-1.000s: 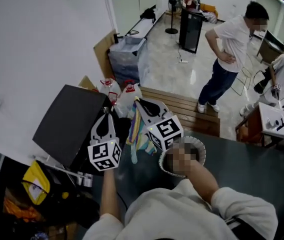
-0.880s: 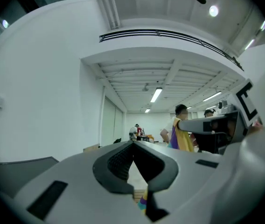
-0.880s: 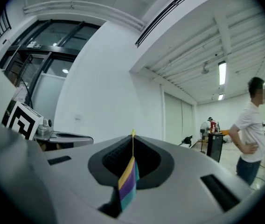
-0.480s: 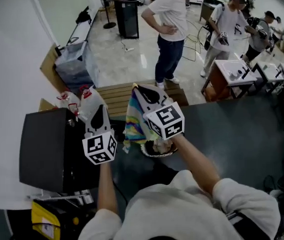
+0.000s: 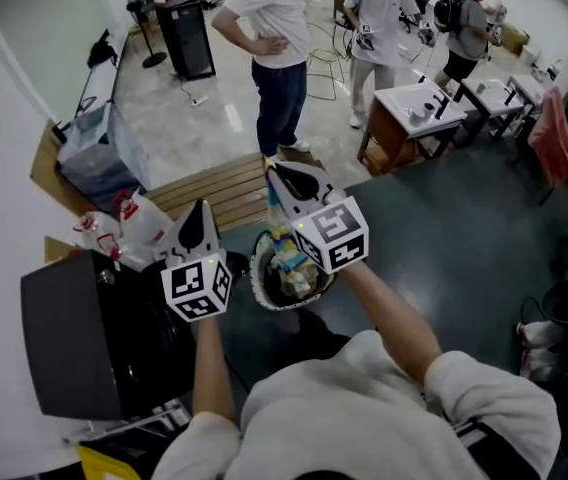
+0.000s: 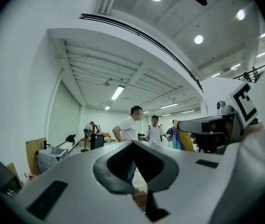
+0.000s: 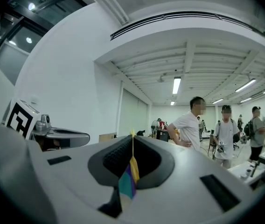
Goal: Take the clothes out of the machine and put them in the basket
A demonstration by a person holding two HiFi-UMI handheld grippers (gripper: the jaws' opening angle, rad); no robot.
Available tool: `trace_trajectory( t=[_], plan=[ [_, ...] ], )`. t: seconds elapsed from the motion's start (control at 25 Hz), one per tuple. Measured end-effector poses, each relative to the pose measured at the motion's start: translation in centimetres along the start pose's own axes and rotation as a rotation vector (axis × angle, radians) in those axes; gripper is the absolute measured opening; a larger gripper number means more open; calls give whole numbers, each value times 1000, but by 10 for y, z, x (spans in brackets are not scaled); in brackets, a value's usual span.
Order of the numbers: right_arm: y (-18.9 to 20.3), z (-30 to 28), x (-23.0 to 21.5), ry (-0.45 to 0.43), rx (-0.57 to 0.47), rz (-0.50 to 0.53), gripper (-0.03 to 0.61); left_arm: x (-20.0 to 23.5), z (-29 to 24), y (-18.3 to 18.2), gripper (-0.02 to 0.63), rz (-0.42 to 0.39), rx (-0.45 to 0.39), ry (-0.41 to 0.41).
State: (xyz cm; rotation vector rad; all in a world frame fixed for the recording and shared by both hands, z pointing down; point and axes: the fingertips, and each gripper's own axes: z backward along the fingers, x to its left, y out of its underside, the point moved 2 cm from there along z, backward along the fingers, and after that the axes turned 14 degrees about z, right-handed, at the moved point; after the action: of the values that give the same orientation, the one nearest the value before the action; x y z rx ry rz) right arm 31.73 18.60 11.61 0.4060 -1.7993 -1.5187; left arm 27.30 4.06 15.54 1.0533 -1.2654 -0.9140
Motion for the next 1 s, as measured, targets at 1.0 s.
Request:
trace_trajectory(
  t=[1.0],
  plan=[
    [273,-64,54,-205,385,-220,28,60,-86,175,18,96,280,-132]
  ],
)
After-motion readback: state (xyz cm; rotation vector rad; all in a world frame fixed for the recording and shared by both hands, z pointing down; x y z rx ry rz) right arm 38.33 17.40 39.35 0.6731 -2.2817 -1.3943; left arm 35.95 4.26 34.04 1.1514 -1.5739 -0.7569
